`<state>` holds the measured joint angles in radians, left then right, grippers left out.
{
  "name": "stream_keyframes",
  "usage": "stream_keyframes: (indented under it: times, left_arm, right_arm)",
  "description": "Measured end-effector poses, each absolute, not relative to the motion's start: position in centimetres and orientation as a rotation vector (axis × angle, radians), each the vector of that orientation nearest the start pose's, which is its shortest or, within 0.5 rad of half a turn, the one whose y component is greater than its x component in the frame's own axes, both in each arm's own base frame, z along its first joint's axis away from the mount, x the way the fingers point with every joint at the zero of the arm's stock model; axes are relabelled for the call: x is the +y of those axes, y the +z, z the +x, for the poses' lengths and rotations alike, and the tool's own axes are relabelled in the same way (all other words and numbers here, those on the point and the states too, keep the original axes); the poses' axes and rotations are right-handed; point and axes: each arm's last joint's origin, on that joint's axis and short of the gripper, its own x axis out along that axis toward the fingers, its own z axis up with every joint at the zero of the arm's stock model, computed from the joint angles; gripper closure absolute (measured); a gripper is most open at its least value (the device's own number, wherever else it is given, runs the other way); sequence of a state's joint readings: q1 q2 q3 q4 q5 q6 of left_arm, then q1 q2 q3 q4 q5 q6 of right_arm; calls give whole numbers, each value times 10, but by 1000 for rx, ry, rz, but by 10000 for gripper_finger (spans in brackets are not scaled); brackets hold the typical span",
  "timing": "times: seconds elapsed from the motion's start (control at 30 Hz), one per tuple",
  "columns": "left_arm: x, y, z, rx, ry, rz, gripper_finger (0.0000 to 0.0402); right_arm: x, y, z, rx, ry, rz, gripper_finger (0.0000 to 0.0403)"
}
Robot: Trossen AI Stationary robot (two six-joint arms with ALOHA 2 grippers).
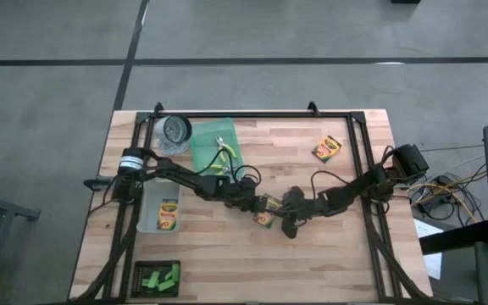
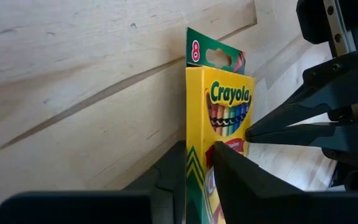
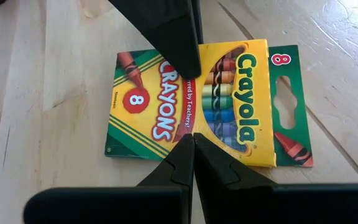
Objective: Pick & Place School Supplies
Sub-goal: Put the yellow crayon box into the gray bin
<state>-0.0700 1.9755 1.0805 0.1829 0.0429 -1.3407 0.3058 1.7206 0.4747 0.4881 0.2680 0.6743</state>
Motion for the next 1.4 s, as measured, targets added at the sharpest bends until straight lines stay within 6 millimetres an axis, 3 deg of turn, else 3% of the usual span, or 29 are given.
stream_keyframes:
  times: [0.17, 0.43, 0.7, 0.9, 1.0, 1.2, 1.4]
  left_arm:
    - [-29, 129, 396, 672, 384, -1269, 327]
    - [-29, 130, 396, 670, 386, -1273, 328]
    - [-28, 129, 396, 670, 388, -1275, 328]
    - [-28, 129, 396, 669, 388, -1274, 328]
    - [-27, 130, 396, 665, 386, -1276, 328]
    - [-25, 132, 398, 641, 372, -1279, 328]
    - [-23, 141, 406, 612, 353, -1278, 328]
  right_arm:
    - [72, 89, 254, 688, -211, 430, 394]
    - [67, 110, 242, 721, -238, 362, 394]
    - [58, 170, 222, 560, -264, 324, 394]
    - [47, 216, 191, 406, -252, 322, 394]
    - [41, 229, 171, 388, -247, 330, 394]
    - [31, 240, 140, 376, -247, 334, 394]
    - [26, 241, 126, 395, -274, 300, 394]
